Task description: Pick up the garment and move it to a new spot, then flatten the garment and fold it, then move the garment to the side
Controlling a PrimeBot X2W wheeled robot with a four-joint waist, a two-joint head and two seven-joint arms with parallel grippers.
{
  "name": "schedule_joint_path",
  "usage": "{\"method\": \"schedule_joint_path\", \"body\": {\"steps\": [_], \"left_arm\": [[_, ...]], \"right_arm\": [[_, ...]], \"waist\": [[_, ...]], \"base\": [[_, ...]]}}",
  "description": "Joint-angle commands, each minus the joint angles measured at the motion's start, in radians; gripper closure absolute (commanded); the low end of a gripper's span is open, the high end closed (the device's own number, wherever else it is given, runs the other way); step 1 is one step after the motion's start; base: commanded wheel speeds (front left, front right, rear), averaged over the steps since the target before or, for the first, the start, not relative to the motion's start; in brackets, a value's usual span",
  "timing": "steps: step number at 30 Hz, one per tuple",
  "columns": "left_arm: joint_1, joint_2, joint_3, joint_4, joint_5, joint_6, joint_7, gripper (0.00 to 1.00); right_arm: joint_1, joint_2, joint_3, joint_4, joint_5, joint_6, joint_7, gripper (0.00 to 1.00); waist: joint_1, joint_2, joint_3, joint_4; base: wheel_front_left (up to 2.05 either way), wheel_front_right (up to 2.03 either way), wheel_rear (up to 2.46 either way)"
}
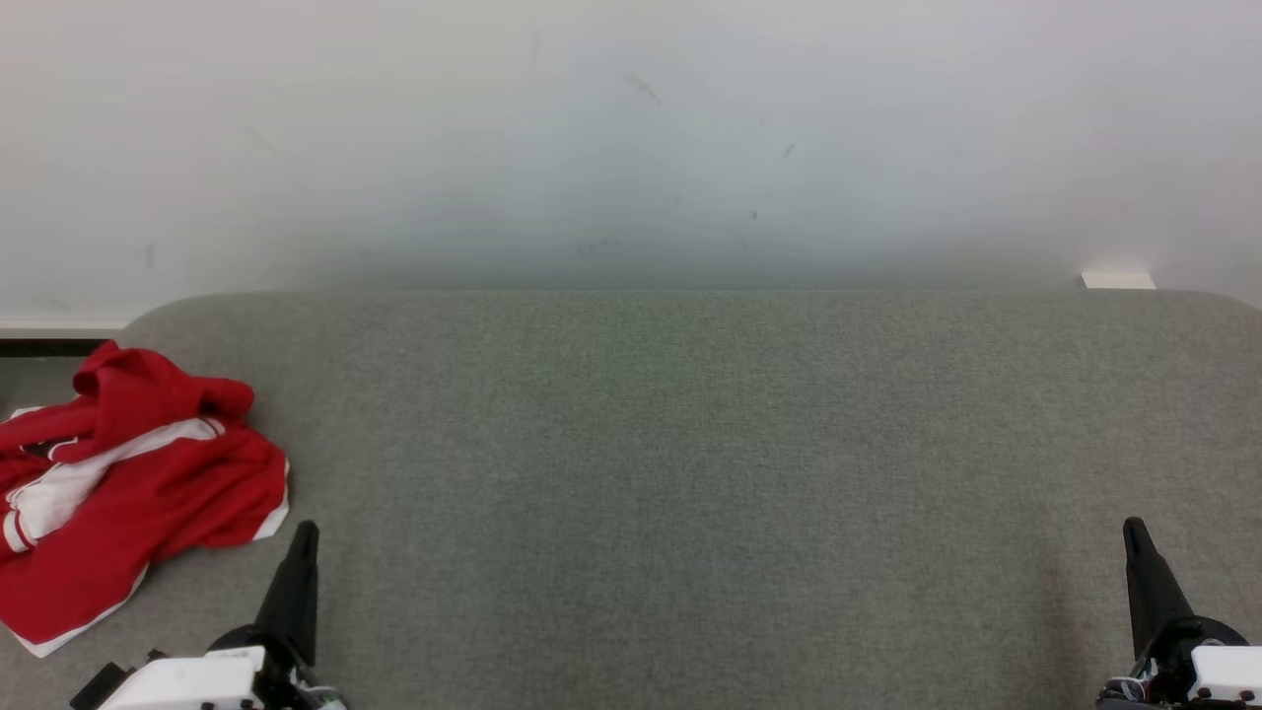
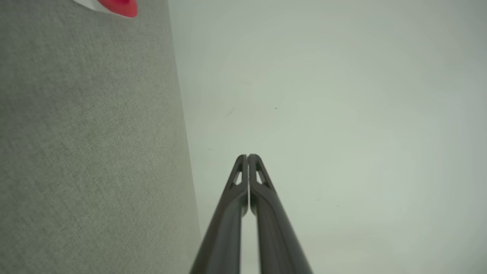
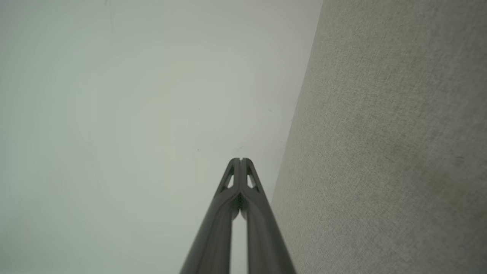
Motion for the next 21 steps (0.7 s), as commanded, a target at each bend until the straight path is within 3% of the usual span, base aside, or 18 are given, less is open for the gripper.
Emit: {"method": "schedule_joint_path", "body": {"steps": [1, 21], "left_arm": [[-0.007, 0.002, 0.001, 0.000, 0.017, 0.000, 0.003, 1.00], [-0.007, 0.002, 0.001, 0.000, 0.017, 0.000, 0.003, 1.00]], "right_arm": [[-0.012, -0.001, -0.003, -0.001, -0.004, -0.002, 0.002, 1.00], [-0.012, -0.001, -0.003, -0.001, -0.004, -0.002, 0.002, 1.00]], "waist": [[0.0000, 0.0000, 0.000, 0.000], [0.0000, 0.0000, 0.000, 0.000]], "base": [[0.00, 0.00, 0.00], [0.00, 0.00, 0.00]]}}
